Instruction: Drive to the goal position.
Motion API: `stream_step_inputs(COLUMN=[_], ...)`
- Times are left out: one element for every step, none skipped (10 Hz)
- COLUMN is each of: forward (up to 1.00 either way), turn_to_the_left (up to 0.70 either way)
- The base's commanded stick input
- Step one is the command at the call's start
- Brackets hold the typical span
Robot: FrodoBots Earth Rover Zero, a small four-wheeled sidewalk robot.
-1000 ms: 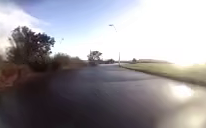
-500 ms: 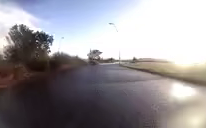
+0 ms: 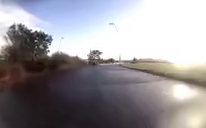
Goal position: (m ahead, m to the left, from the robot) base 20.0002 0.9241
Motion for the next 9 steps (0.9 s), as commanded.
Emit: stream_step_inputs(forward=[0.45,0.45,0.45,0.45,0.45,0.45,0.45,0.45,0.45], turn_to_the_left=[0.27,0.27,0.27,0.27,0.22,0.11,0.00,0.00,0.00])
